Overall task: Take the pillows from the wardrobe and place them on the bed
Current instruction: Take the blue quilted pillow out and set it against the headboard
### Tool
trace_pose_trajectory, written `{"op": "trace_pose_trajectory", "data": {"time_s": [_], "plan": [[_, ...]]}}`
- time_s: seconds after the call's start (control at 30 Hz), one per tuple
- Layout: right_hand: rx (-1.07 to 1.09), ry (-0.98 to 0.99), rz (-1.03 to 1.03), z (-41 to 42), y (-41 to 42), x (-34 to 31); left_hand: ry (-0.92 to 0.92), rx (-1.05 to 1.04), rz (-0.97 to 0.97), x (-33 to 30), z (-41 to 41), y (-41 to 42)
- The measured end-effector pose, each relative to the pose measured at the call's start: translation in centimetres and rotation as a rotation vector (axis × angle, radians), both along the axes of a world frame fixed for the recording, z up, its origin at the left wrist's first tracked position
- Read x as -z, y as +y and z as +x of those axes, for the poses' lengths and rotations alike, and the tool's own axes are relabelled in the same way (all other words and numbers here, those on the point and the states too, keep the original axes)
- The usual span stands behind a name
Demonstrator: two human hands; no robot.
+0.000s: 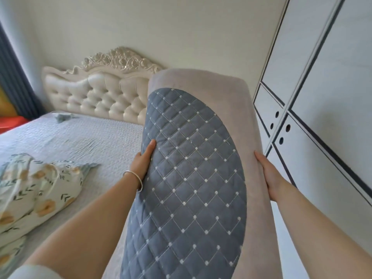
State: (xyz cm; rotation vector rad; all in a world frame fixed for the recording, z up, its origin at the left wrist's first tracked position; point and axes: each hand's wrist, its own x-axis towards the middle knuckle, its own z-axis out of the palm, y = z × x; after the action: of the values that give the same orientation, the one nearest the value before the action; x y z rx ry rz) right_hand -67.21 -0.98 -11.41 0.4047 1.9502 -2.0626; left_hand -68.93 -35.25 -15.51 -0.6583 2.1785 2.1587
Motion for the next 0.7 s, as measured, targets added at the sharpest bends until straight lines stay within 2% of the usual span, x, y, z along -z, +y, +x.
{"op": "trace_pose_trajectory", "data": {"time_s": [0.13,0.27,0.4,0.57,0.7], "plan": [[-0.016,0.001,-0.032,-7.5,-0.8,1.3,-0.02,-0.018,0.042,1.4,-5.2,-1.7],[-0.083,-0.067,-0.036,-14.5,-1.3,6.0,-0.099,-0.042,0.073,6.4,-8.6,-2.9],[-0.181,-0.178,0.008,-22.2,-2.8,9.7,-0.11,-0.18,0.015,8.5,-14.3,-3.2],[-0.35,-0.14,0.045,-36.8,-5.0,8.6,-0.014,-0.376,-0.005,5.5,-23.9,-2.2],[-0.442,-0.113,0.115,-49.1,-7.4,7.2,-0.023,-0.462,0.102,7.5,-33.7,-5.5]]}}
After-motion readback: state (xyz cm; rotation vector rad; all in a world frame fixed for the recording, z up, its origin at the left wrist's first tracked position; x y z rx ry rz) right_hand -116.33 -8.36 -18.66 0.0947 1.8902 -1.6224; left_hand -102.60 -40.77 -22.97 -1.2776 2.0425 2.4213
